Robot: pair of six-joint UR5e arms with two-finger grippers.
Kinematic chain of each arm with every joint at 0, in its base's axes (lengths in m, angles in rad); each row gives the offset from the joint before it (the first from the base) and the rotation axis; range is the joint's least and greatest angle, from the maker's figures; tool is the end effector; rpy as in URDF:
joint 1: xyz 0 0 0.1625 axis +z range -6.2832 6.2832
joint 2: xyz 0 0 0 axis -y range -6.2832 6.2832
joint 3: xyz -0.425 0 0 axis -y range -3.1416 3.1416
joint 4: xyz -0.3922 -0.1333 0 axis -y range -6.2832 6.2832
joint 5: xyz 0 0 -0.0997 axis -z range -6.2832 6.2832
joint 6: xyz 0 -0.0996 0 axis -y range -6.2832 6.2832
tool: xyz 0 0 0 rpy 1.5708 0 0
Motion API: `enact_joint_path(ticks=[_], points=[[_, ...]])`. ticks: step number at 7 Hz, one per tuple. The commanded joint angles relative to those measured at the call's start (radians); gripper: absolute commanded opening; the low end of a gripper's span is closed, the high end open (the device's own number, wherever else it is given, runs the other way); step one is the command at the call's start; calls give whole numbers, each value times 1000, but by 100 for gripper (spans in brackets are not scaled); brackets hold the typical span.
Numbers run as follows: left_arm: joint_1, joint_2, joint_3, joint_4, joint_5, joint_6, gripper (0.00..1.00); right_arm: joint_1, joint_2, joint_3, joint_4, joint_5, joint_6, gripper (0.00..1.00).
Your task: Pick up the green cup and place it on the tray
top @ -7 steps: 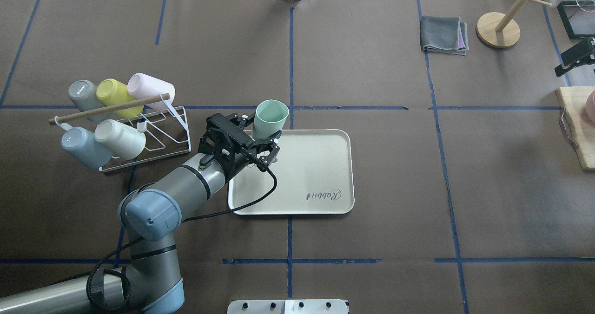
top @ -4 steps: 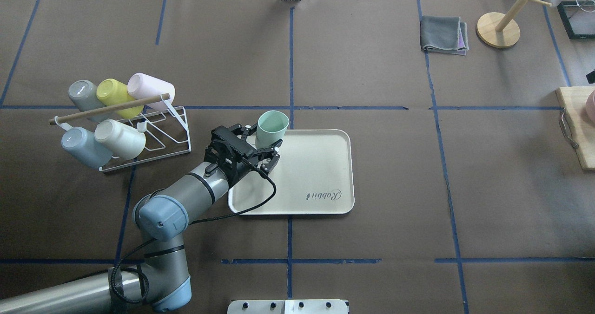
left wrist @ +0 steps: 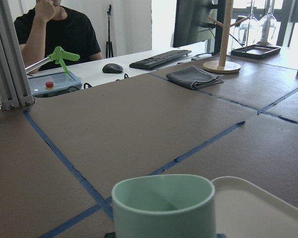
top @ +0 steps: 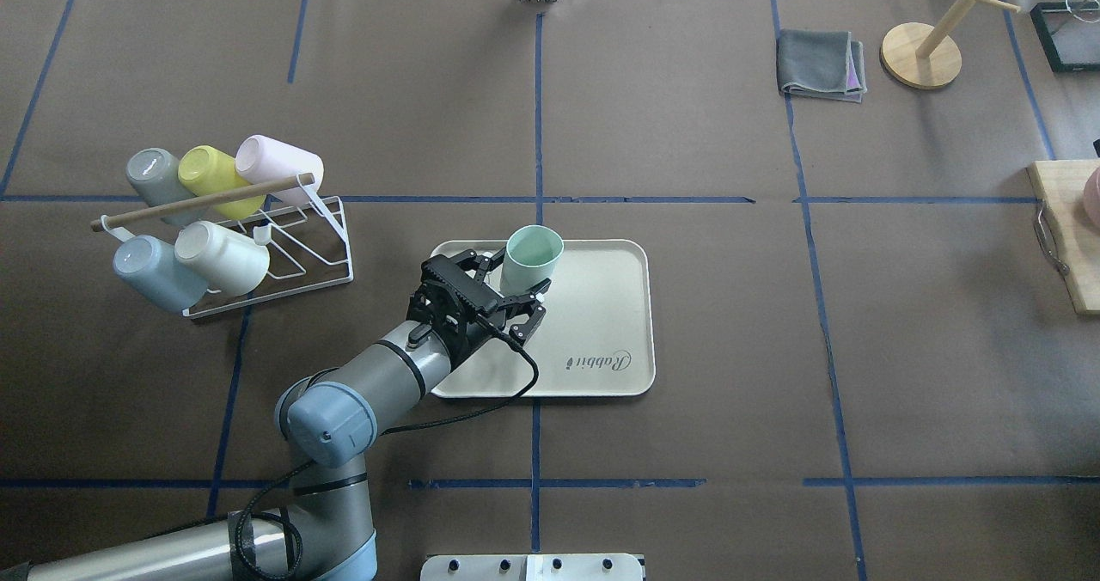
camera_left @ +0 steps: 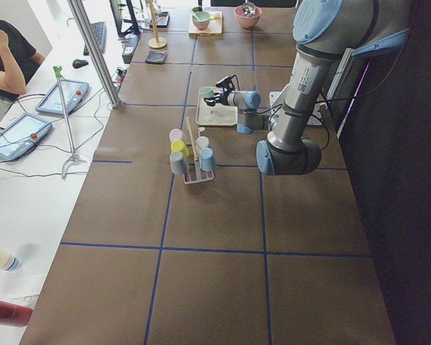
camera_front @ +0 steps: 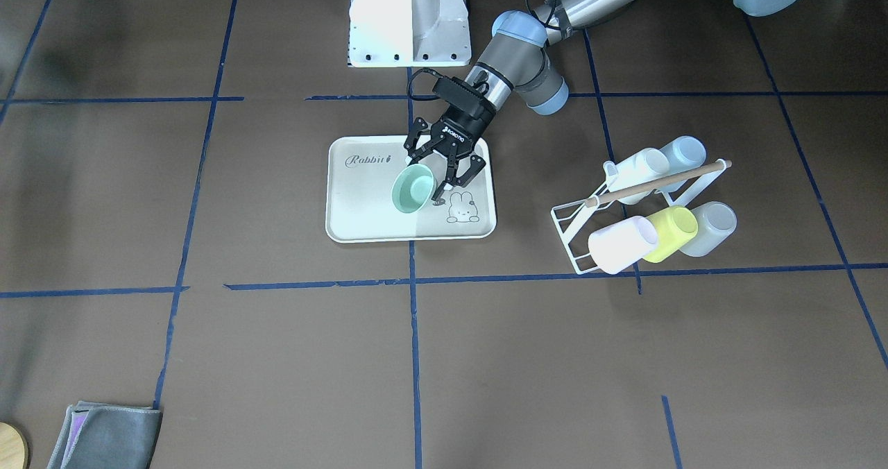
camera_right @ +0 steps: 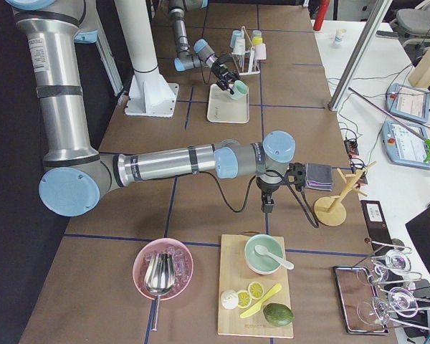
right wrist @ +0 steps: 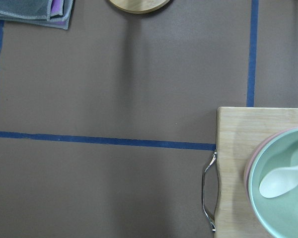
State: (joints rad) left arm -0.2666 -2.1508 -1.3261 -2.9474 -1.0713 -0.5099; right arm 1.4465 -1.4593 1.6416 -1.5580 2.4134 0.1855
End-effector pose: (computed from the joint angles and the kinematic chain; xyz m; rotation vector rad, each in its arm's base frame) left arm 0.6042 -0.3527 0.2779 1.3100 1.0793 0.1666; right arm -0.0089 -0.5468 0.5595 0.0516 -0.8579 -0.0248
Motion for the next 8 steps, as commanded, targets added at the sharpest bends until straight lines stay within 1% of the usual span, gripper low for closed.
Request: enact_joint_path(ticks=[1, 2, 4, 6, 8], points=[[10, -11, 7, -13, 1, -1, 29, 0, -1, 0, -1, 0, 0, 100], [12, -15, 16, -12, 1, -1, 36, 0, -3, 0, -1, 0, 0, 100], [13, -38, 44, -12, 1, -1, 58, 0, -4, 0, -1, 0, 0, 100], [13, -38, 44, -12, 1, 1, 73, 0, -6, 0, -1, -2, 0, 100], [13, -38, 45, -12, 1, 1, 84, 0, -4, -2, -1, -2, 0, 100]])
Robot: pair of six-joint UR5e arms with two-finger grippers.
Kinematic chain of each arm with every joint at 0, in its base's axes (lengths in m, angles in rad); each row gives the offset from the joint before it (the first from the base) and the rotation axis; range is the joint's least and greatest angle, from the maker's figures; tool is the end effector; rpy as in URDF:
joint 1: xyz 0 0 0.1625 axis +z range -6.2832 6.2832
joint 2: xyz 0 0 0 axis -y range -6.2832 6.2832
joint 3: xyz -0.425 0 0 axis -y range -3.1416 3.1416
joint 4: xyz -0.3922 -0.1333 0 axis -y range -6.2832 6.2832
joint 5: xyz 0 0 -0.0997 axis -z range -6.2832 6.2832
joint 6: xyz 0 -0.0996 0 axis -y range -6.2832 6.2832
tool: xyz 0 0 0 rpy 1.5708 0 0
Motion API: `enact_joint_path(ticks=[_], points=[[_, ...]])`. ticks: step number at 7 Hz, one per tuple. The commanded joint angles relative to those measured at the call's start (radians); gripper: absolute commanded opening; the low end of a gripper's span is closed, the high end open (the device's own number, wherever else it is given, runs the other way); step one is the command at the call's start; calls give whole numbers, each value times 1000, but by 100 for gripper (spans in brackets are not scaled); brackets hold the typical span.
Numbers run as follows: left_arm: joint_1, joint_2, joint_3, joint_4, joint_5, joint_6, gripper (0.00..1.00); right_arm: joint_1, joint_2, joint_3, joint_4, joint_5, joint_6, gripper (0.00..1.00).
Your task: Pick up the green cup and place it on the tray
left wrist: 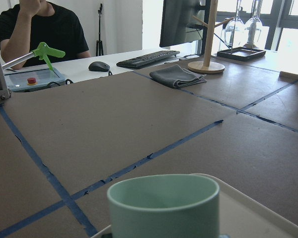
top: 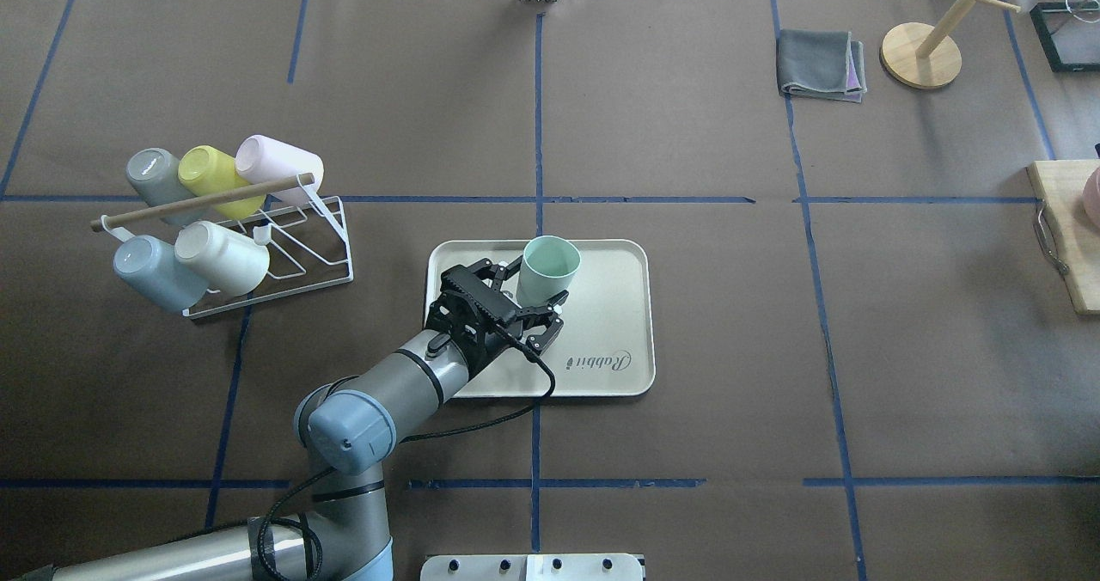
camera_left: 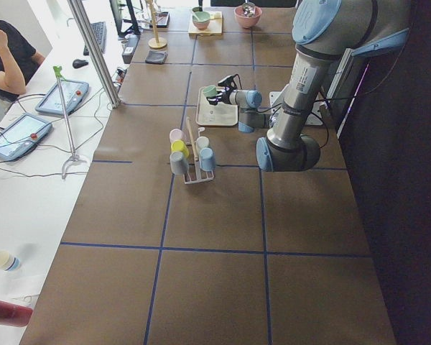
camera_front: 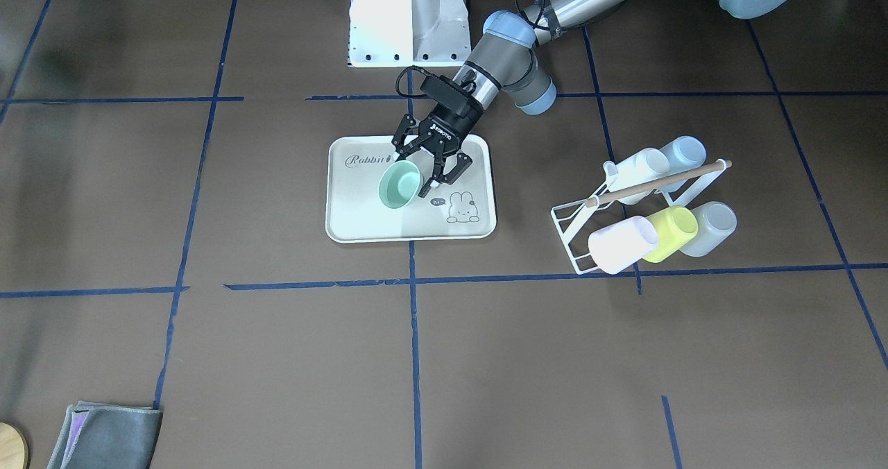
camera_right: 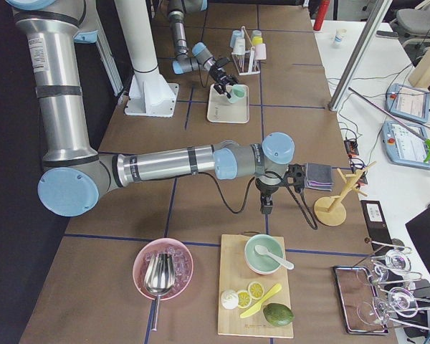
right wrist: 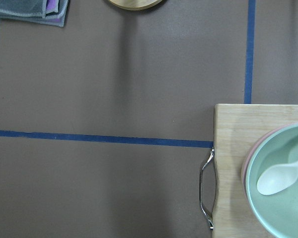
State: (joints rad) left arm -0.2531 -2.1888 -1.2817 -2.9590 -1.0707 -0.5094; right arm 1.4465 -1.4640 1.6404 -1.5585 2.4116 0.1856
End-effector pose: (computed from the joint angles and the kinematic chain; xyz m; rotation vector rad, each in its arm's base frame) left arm 0.6221 -0.3479 0.2708 1.3057 1.0920 0.1741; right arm -0.0085 -0.5449 0.5628 0.0459 -0.8554 -0.0218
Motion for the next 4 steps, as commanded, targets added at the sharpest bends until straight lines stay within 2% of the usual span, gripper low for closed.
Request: enact_joint_path(ticks=[1, 3, 4], points=[[0, 0, 1, 0, 0, 0, 87, 0, 1, 1, 0, 0, 0, 100], [0, -2, -1, -2, 0, -3, 99, 0, -1, 1, 0, 0, 0, 100], [-2, -5, -5, -2, -2, -3, 99, 0, -1, -1, 0, 0, 0, 100]])
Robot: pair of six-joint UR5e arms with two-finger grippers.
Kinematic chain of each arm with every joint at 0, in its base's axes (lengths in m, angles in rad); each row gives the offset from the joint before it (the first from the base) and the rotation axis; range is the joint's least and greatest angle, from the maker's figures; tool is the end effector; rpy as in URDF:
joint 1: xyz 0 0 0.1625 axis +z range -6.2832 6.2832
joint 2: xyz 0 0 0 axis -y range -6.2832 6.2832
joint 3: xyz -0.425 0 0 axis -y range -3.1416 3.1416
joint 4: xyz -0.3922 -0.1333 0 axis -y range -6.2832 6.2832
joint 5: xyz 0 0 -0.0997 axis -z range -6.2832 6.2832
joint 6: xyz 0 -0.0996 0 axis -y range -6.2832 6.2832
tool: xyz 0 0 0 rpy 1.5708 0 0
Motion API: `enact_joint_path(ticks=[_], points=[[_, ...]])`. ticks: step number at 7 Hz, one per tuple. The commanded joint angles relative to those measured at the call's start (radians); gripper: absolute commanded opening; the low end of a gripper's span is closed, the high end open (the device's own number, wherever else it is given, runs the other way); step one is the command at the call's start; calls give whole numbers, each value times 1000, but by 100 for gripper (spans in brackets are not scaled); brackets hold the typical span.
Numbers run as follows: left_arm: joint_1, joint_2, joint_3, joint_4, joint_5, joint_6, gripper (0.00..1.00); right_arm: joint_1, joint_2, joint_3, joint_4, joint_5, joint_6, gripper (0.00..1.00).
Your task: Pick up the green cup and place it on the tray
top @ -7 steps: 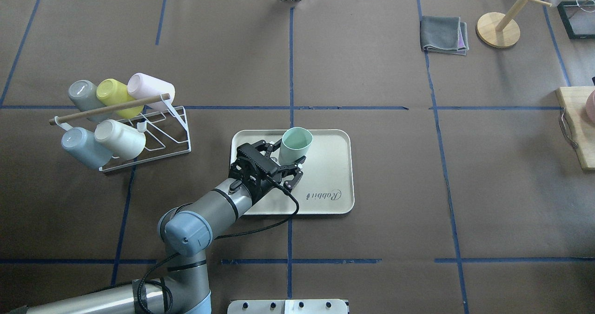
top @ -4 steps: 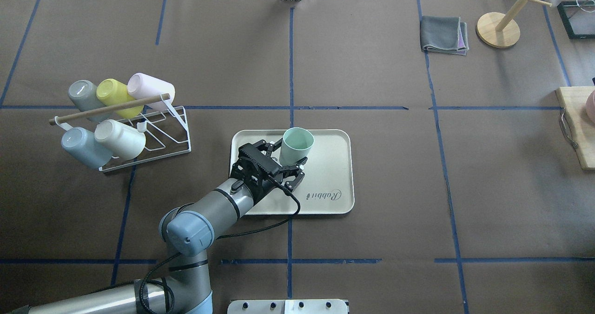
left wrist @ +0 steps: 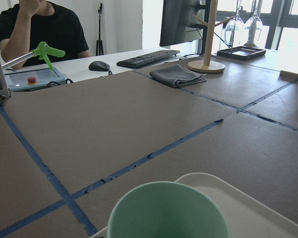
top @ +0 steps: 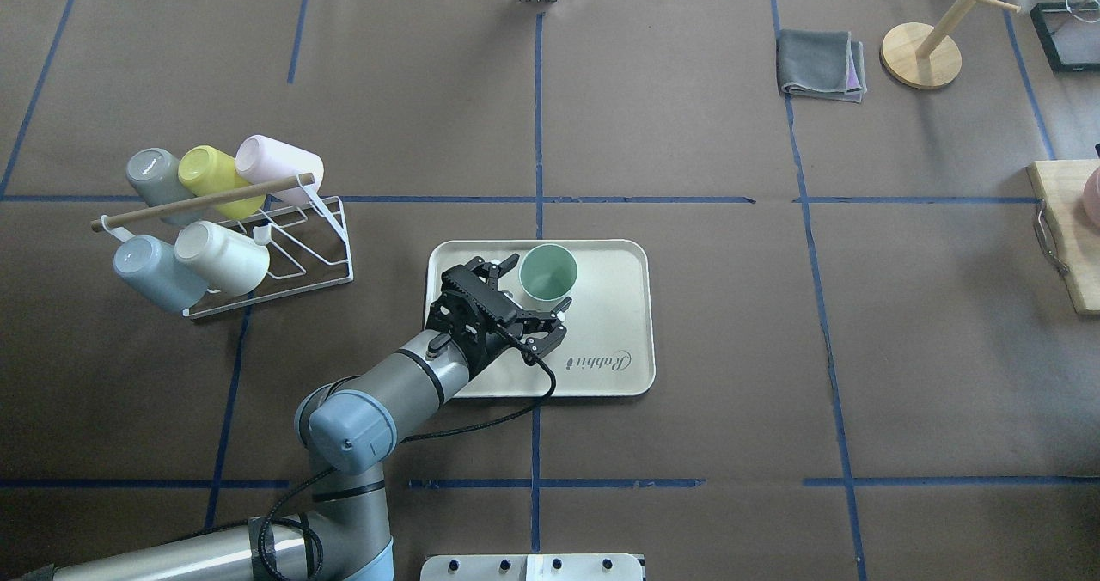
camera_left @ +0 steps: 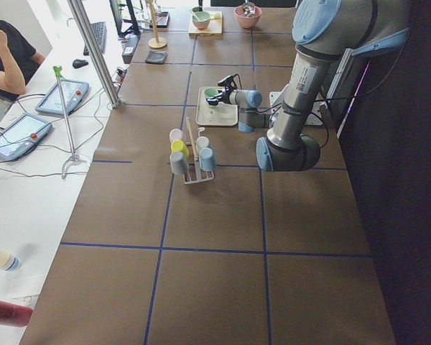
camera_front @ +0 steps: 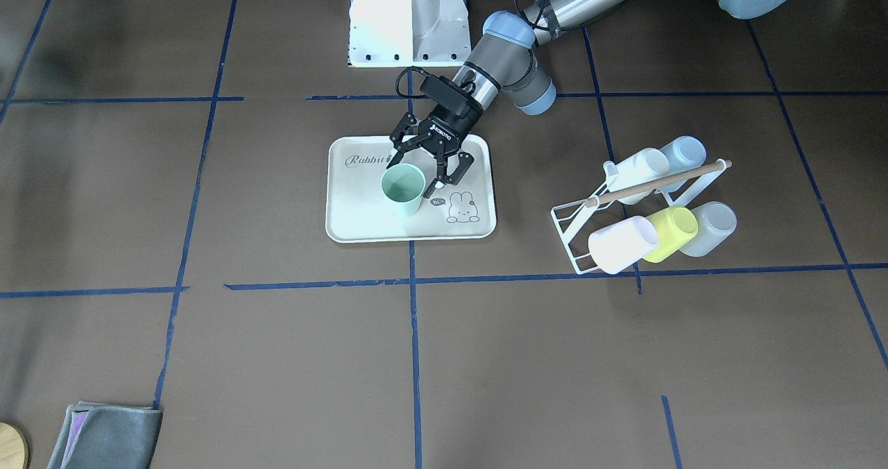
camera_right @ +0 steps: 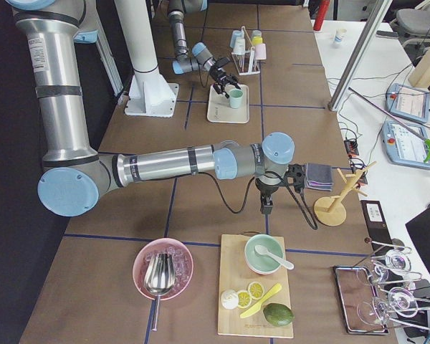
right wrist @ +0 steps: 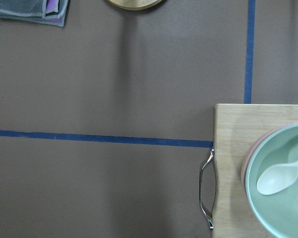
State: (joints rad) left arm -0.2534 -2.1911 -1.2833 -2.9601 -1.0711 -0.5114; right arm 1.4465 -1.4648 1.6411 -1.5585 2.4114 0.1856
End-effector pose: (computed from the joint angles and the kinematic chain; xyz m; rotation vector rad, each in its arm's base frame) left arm 0.6217 -0.3480 0.2685 1.3067 1.0975 0.1703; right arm -0.0085 -0.5446 0.5629 0.0459 -0.8552 -0.0218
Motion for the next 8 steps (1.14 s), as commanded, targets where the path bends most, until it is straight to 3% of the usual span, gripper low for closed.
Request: enact_joint_path(ticks=[1, 5, 6, 7, 8], points=[[-3, -1, -8, 0, -3, -1, 99, 0, 0, 0, 0, 0, 0, 100], [-26, 13, -114, 12, -13, 7, 99, 2, 3, 0, 0, 2, 0, 100], [-36, 17, -172, 68, -16, 7, 99, 2, 4, 0, 2, 2, 0, 100], [-67, 33, -271, 187, -80, -5, 99, 2, 4, 0, 3, 2, 0, 100], [-107, 43, -301, 203, -154, -78, 99, 2, 4, 2, 5, 2, 0, 100]])
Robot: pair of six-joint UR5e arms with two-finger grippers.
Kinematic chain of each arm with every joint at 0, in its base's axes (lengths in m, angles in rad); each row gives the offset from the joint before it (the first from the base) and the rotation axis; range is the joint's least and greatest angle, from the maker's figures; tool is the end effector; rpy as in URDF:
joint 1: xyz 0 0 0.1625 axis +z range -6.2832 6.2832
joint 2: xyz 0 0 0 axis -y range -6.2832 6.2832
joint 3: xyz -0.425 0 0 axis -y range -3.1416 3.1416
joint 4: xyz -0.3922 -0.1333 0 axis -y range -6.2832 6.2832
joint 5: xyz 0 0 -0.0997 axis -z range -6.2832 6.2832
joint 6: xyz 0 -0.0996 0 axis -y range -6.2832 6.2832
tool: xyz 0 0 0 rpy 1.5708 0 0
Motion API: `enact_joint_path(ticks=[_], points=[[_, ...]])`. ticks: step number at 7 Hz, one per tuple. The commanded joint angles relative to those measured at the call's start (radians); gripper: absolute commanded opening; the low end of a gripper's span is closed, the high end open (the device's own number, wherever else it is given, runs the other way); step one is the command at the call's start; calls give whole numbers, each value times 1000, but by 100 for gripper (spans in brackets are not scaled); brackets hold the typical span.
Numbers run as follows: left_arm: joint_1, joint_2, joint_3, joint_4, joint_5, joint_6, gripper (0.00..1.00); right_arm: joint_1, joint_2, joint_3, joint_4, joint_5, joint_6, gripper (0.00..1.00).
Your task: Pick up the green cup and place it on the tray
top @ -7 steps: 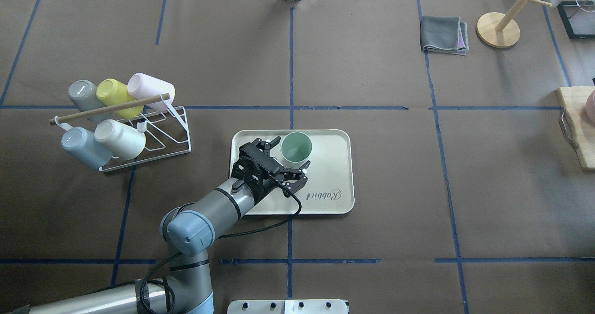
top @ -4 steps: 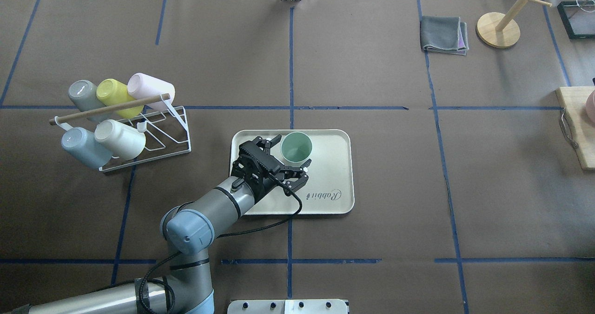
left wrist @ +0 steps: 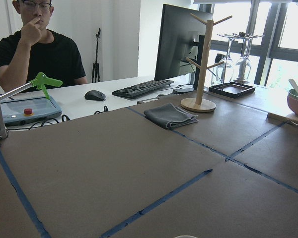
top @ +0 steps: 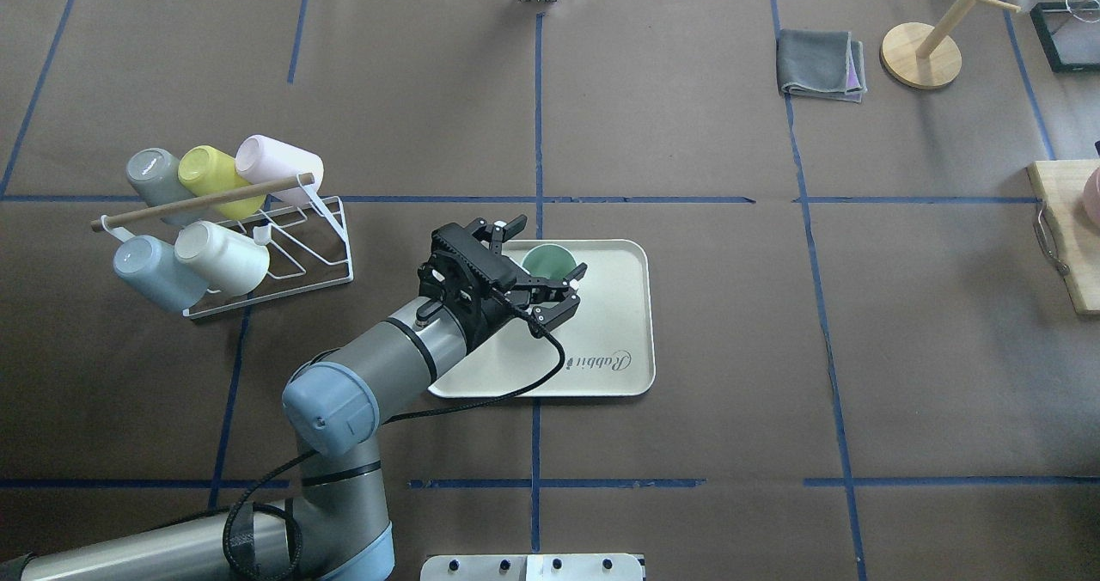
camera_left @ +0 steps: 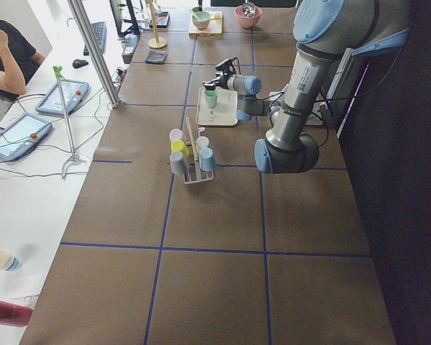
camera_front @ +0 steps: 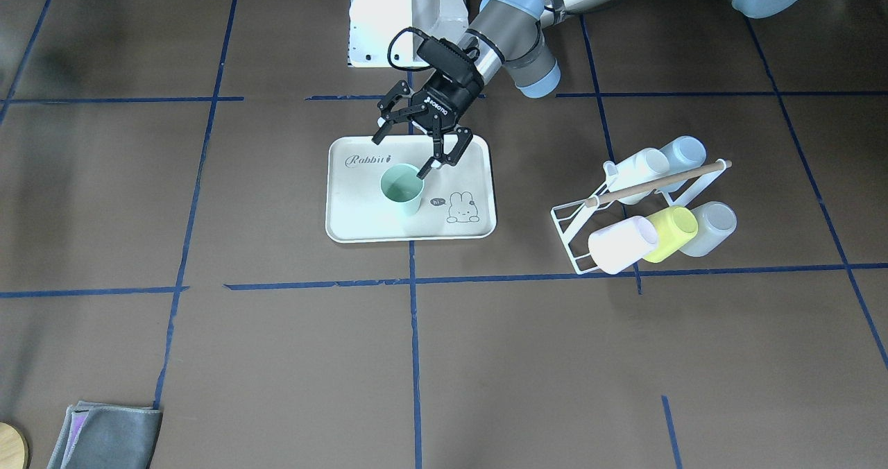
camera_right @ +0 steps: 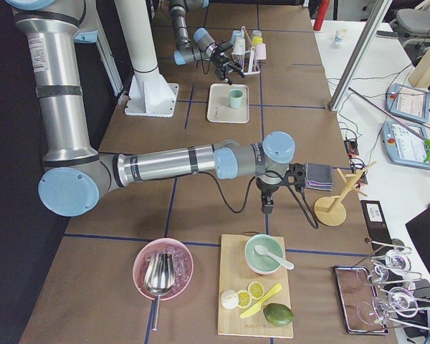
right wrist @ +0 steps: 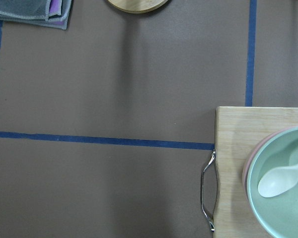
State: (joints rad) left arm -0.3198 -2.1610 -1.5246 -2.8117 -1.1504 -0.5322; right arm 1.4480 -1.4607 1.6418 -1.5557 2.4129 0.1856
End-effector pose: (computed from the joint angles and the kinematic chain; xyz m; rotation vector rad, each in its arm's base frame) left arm 0.5527 -0.3663 0.1959 1.3279 1.1677 0.1459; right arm -0.0080 -0.5463 0.5599 0.0533 -0.8575 -0.0237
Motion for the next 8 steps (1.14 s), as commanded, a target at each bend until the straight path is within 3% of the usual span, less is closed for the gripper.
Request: enact_joint_path(ticks=[1, 4, 5, 7, 8], points=[[-100, 57, -93, 76, -194, -115, 97, 2, 0, 1, 3, 0, 0, 100], [-336, 139, -378, 517, -533, -120, 98, 6, 0, 1, 5, 2, 0, 100], [-428, 164, -414, 588, -657, -120, 99, 8, 0, 1, 5, 2, 0, 100], [-700, 246, -402, 697, -1070, -102, 98, 26, -1, 3, 6, 2, -1, 100], [-826, 285, -384, 740, -1201, -65, 98, 34, -4, 0, 6, 3, -9, 100]])
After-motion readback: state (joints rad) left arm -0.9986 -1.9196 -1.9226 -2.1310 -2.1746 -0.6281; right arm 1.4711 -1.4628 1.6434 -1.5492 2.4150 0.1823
